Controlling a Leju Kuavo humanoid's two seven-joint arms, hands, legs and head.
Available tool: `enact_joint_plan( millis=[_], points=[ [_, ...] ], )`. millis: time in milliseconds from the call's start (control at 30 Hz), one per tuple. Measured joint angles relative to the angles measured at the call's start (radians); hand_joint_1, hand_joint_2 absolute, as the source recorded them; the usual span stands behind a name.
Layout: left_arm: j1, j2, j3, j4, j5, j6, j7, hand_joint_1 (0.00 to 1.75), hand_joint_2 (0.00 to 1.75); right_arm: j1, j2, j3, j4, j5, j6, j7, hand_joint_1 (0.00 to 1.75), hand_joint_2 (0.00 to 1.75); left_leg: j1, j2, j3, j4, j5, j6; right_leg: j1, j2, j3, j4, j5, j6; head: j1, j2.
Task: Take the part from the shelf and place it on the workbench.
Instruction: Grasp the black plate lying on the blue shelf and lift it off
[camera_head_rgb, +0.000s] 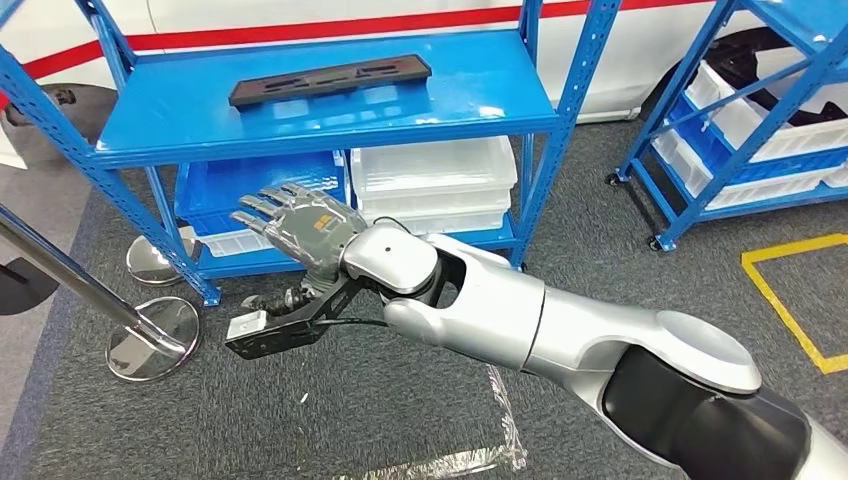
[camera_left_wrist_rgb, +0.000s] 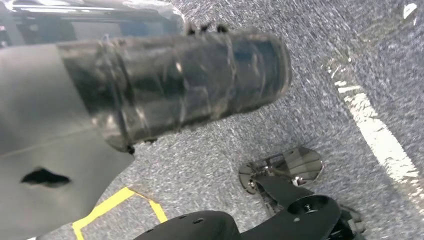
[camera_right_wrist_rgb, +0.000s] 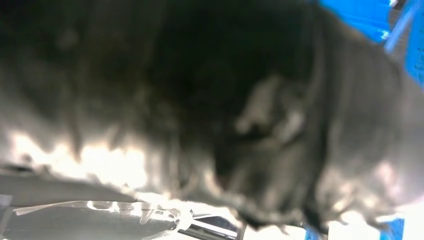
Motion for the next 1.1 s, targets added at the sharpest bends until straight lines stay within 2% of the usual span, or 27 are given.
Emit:
enact_joint_plan(
  millis=[100, 133, 167, 233, 267, 300, 333, 400, 433, 467, 500, 600, 633, 667, 767, 800, 833, 867, 933, 967, 1000, 1033, 1100],
  points=[
    [0.000, 0.001, -0.008, 0.000, 0.000, -0.001, 0.000, 0.00, 0.00, -0.002, 0.001, 0.005, -0.002, 0.001, 0.000, 0.000, 0.00, 0.00, 0.000, 0.002, 0.008, -0.001, -0.011, -0.016, -0.005, 0.004, 0.019, -0.019, -0.003, -0.015, -0.002, 0.000],
    [0.000, 0.001, -0.010, 0.000, 0.000, -0.001, 0.000, 0.00, 0.00, -0.004, 0.001, 0.006, -0.003, 0.001, 0.000, 0.000, 0.00, 0.00, 0.001, 0.002, -0.002, 0.024, -0.023, -0.021, -0.009, 0.005, 0.029, -0.027, -0.004, -0.020, -0.005, 0.000],
    [0.000, 0.002, -0.012, 0.000, -0.001, -0.001, -0.001, 0.00, 0.00, -0.005, 0.002, 0.006, -0.004, 0.002, 0.000, 0.000, 0.00, 0.00, 0.003, 0.001, -0.025, 0.068, -0.042, -0.025, -0.011, 0.004, 0.040, -0.033, -0.007, -0.025, -0.008, 0.000],
    [-0.001, 0.002, -0.016, 0.000, -0.001, 0.000, -0.001, 0.00, 0.00, -0.006, 0.002, 0.009, -0.004, 0.002, 0.000, 0.000, 0.00, 0.00, 0.006, 0.001, -0.102, 0.196, -0.079, -0.033, -0.011, 0.004, 0.054, -0.037, -0.017, -0.029, -0.012, 0.000],
    [0.000, 0.002, -0.018, 0.000, -0.001, 0.000, -0.001, 0.00, 0.00, -0.005, 0.002, 0.011, -0.004, 0.003, 0.000, 0.000, 0.00, 0.00, 0.008, 0.001, -0.137, 0.242, -0.082, -0.036, -0.011, 0.005, 0.061, -0.036, -0.024, -0.029, -0.011, 0.000],
    [0.001, 0.002, -0.020, 0.001, -0.001, 0.000, -0.001, 0.00, 0.00, -0.004, 0.002, 0.014, -0.004, 0.004, -0.001, 0.000, 0.00, 0.00, 0.009, 0.001, -0.159, 0.257, -0.066, -0.038, -0.011, 0.007, 0.069, -0.036, -0.031, -0.028, -0.012, 0.000],
    [0.003, 0.002, -0.021, 0.001, -0.001, 0.001, -0.001, 0.00, 0.00, -0.003, 0.002, 0.016, -0.004, 0.005, -0.001, 0.000, 0.00, 0.00, 0.011, 0.001, -0.161, 0.232, -0.029, -0.039, -0.012, 0.010, 0.080, -0.036, -0.040, -0.025, -0.012, 0.000],
    [0.006, 0.004, -0.021, 0.003, -0.001, 0.003, -0.001, 0.00, 0.00, -0.003, 0.002, 0.018, -0.004, 0.008, -0.001, 0.001, 0.00, 0.00, 0.015, 0.001, -0.123, 0.112, 0.059, -0.040, -0.014, 0.015, 0.102, -0.037, -0.059, -0.017, -0.012, 0.000],
    [0.006, 0.004, -0.022, 0.004, -0.001, 0.004, -0.001, 0.00, 0.00, -0.004, 0.002, 0.018, -0.004, 0.009, -0.001, 0.001, 0.00, 0.00, 0.013, -0.001, -0.098, 0.055, 0.082, -0.039, -0.013, 0.016, 0.110, -0.037, -0.068, -0.010, -0.013, 0.000],
    [0.005, 0.005, -0.024, 0.005, 0.000, 0.004, -0.001, 0.00, 0.00, -0.004, 0.002, 0.018, -0.004, 0.009, -0.001, 0.001, 0.00, 0.00, 0.011, -0.002, -0.081, 0.021, 0.087, -0.034, -0.013, 0.017, 0.114, -0.039, -0.075, -0.004, -0.014, 0.000],
    [0.003, 0.005, -0.027, 0.006, 0.000, 0.004, 0.000, 0.00, 0.00, -0.005, 0.002, 0.019, -0.004, 0.010, -0.001, 0.001, 0.00, 0.00, 0.008, -0.003, -0.071, 0.007, 0.075, -0.026, -0.011, 0.018, 0.118, -0.039, -0.079, 0.003, -0.014, 0.000],
    [0.001, 0.005, -0.035, 0.006, 0.000, 0.004, 0.002, 0.00, 0.00, -0.004, 0.002, 0.019, -0.005, 0.011, -0.001, 0.000, 0.00, 0.00, 0.005, -0.004, -0.048, -0.008, 0.053, 0.001, -0.010, 0.014, 0.126, -0.026, -0.081, 0.018, -0.011, 0.000],
    [0.002, 0.005, -0.035, 0.007, 0.001, 0.004, 0.003, 0.00, 0.00, -0.005, 0.002, 0.019, -0.006, 0.011, -0.001, 0.000, 0.00, 0.00, 0.005, -0.005, -0.034, -0.012, 0.046, 0.008, -0.011, 0.012, 0.117, -0.002, -0.080, 0.021, -0.009, 0.000],
    [0.003, 0.005, -0.035, 0.007, 0.001, 0.005, 0.004, 0.00, 0.00, -0.005, 0.002, 0.019, -0.007, 0.011, -0.001, 0.000, 0.00, 0.00, 0.005, -0.005, -0.018, -0.016, 0.039, 0.015, -0.010, 0.009, 0.093, 0.042, -0.083, 0.024, -0.008, 0.000],
    [0.002, 0.006, -0.037, 0.010, 0.001, 0.005, 0.005, 0.00, 0.00, -0.004, 0.001, 0.021, -0.007, 0.011, 0.000, 0.000, 0.00, 0.00, 0.000, -0.007, 0.021, -0.021, 0.013, 0.027, -0.006, 0.005, -0.039, 0.210, -0.128, 0.022, -0.005, 0.000],
    [0.001, 0.007, -0.038, 0.011, 0.002, 0.005, 0.005, 0.00, 0.00, -0.003, 0.001, 0.023, -0.007, 0.011, 0.001, 0.000, 0.00, 0.00, -0.002, -0.008, 0.034, -0.021, 0.002, 0.029, -0.003, 0.005, -0.076, 0.231, -0.138, 0.018, -0.005, 0.000],
    [0.002, 0.007, -0.039, 0.012, 0.002, 0.005, 0.005, 0.00, 0.00, -0.002, 0.000, 0.025, -0.007, 0.011, 0.002, 0.000, 0.00, 0.00, -0.005, -0.010, 0.049, -0.021, -0.009, 0.030, 0.002, 0.005, -0.096, 0.220, -0.131, 0.011, -0.005, 0.000],
    [0.003, 0.007, -0.039, 0.012, 0.004, 0.005, 0.005, 0.00, 0.00, -0.001, -0.001, 0.027, -0.006, 0.010, 0.007, 0.000, 0.00, 0.00, -0.008, -0.011, 0.065, -0.022, -0.022, 0.030, 0.009, 0.005, -0.101, 0.176, -0.099, 0.000, -0.005, 0.000],
    [0.006, 0.004, -0.040, 0.013, 0.006, 0.005, 0.005, 0.00, 0.00, -0.001, -0.001, 0.031, -0.004, 0.006, 0.021, 0.004, 0.00, 0.00, -0.011, -0.012, 0.089, -0.022, -0.046, 0.028, 0.028, 0.006, -0.088, 0.044, 0.021, -0.028, -0.006, 0.000],
    [0.006, 0.003, -0.040, 0.013, 0.008, 0.005, 0.005, 0.00, 0.00, -0.001, -0.001, 0.034, -0.002, 0.005, 0.028, 0.007, 0.00, 0.00, -0.012, -0.013, 0.097, -0.024, -0.057, 0.026, 0.037, 0.007, -0.078, -0.005, 0.067, -0.039, -0.005, 0.000],
    [0.006, 0.001, -0.040, 0.013, 0.009, 0.005, 0.006, 0.00, 0.00, 0.000, -0.001, 0.036, 0.000, 0.006, 0.031, 0.011, 0.00, 0.00, -0.012, -0.013, 0.105, -0.028, -0.064, 0.023, 0.042, 0.007, -0.072, -0.033, 0.094, -0.046, -0.004, 0.000],
    [0.005, 0.001, -0.040, 0.013, 0.009, 0.005, 0.006, 0.00, 0.00, -0.001, -0.001, 0.038, 0.002, 0.008, 0.032, 0.015, 0.00, 0.00, -0.013, -0.013, 0.113, -0.028, -0.066, 0.018, 0.044, 0.008, -0.065, -0.043, 0.095, -0.050, -0.002, 0.000],
    [0.003, 0.003, -0.040, 0.013, 0.009, 0.007, 0.007, 0.00, 0.00, -0.001, -0.001, 0.039, 0.004, 0.012, 0.030, 0.020, 0.00, 0.00, -0.014, -0.011, 0.116, -0.013, -0.061, 0.010, 0.037, 0.006, -0.041, -0.059, 0.086, -0.056, 0.001, 0.000]
  ],
)
